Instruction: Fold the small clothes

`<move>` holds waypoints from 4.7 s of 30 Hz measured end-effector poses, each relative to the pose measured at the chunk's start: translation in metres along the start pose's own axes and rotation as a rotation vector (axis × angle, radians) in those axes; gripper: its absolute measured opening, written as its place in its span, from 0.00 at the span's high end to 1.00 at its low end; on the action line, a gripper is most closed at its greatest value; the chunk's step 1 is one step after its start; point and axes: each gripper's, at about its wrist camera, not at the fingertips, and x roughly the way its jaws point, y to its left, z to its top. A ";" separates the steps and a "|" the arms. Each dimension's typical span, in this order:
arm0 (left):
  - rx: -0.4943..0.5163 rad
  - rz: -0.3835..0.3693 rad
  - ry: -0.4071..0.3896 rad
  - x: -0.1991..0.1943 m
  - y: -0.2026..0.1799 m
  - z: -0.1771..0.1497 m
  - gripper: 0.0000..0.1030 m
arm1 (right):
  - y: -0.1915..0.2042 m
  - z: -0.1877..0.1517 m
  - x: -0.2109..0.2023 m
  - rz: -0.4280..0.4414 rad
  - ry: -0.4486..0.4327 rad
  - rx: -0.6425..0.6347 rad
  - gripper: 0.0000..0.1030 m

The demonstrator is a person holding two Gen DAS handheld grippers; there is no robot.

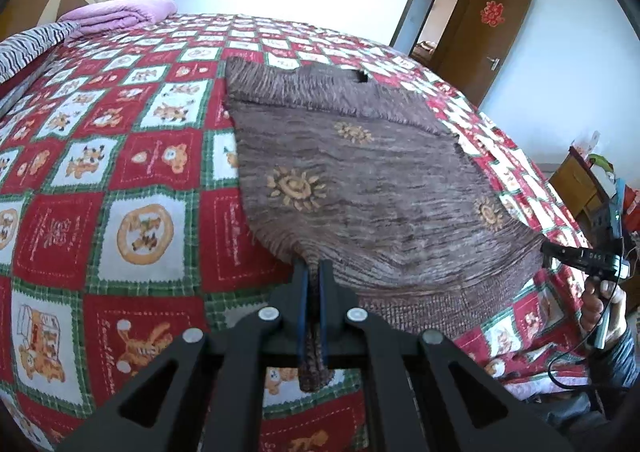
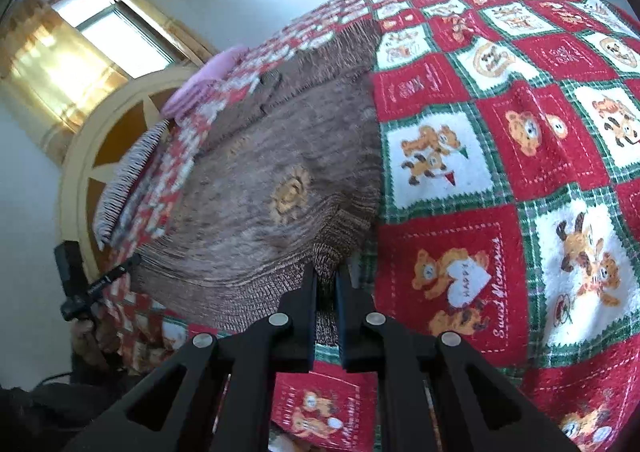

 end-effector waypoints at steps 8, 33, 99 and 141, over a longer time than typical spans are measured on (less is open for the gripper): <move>0.006 -0.002 -0.020 0.002 0.002 0.019 0.96 | 0.004 0.012 -0.004 0.030 -0.023 0.029 0.92; -0.079 -0.082 -0.088 0.028 0.031 0.103 0.96 | 0.023 0.119 0.018 0.075 -0.112 0.047 0.93; 0.060 0.641 -0.062 0.168 0.113 0.251 0.05 | 0.069 0.334 0.219 -0.514 -0.139 -0.350 0.32; 0.207 0.641 -0.072 0.150 0.073 0.194 0.00 | 0.071 0.233 0.217 -0.546 -0.139 -0.591 0.31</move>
